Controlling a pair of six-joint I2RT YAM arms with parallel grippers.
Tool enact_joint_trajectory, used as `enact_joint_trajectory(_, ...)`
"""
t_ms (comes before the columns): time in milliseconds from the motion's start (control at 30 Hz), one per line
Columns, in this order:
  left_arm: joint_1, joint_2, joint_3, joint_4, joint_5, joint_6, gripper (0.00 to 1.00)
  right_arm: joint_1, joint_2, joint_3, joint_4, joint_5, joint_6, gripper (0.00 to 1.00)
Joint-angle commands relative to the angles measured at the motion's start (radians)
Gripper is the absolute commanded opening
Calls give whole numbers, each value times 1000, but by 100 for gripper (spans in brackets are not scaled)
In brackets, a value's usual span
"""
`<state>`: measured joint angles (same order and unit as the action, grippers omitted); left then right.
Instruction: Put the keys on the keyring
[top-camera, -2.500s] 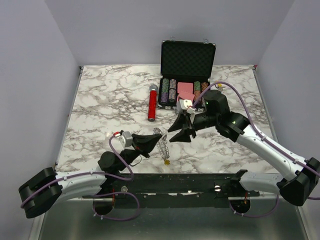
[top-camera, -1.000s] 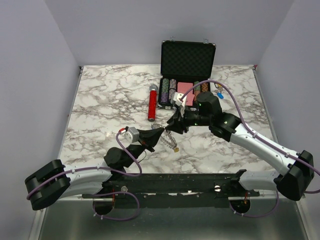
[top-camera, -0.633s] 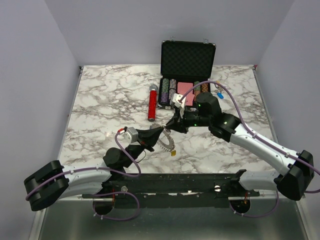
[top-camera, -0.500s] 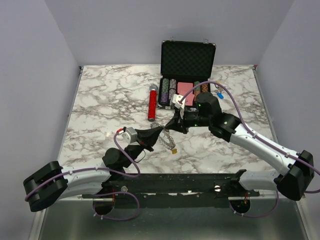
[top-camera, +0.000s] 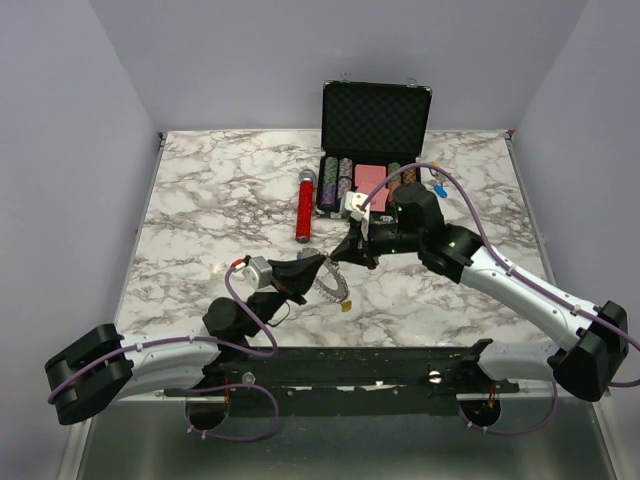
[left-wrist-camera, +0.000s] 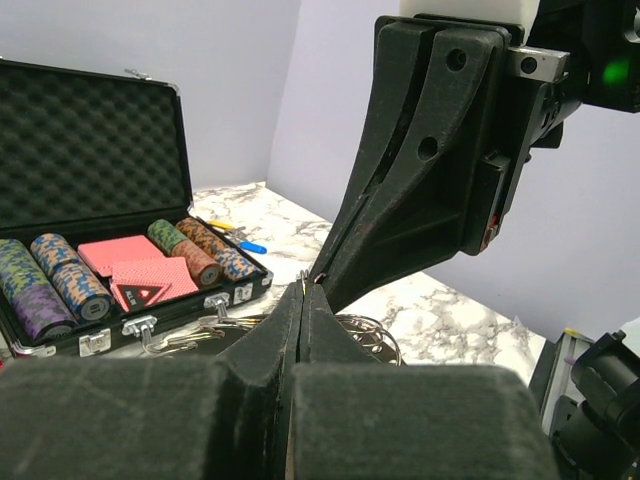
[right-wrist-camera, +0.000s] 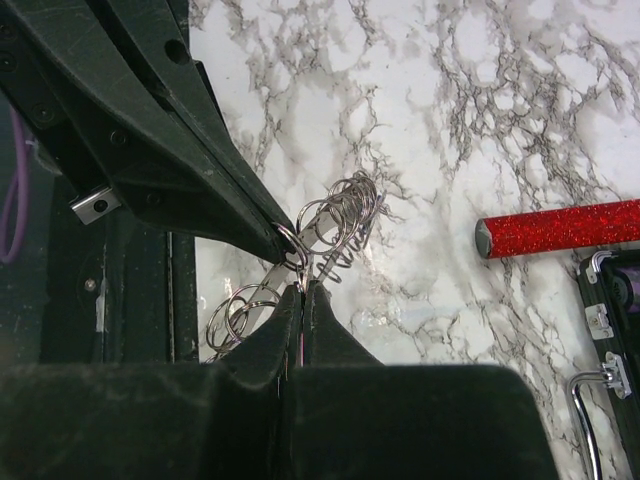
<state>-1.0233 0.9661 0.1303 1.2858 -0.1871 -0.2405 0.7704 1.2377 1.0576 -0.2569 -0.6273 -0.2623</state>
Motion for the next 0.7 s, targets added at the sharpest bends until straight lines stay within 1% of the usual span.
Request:
enact_joint_trajectory(0, -3, 6, -11, 306, 3, -20, 0, 1, -6, -10, -10, -66, -5, 0)
enact_joint_trajectory(267, -3, 19, -1, 305, -6, -29, 0, 15, -21, -39, -18, -101, -67, 1)
enact_joint_trajectory(533, -3, 34, 8, 305, -5, -34, 0, 33, -43, -67, -51, -75, -167, 3)
enact_joint_trajectory(667, -3, 45, 8, 305, 1, -40, 0, 35, -53, -58, -57, -69, -198, 19)
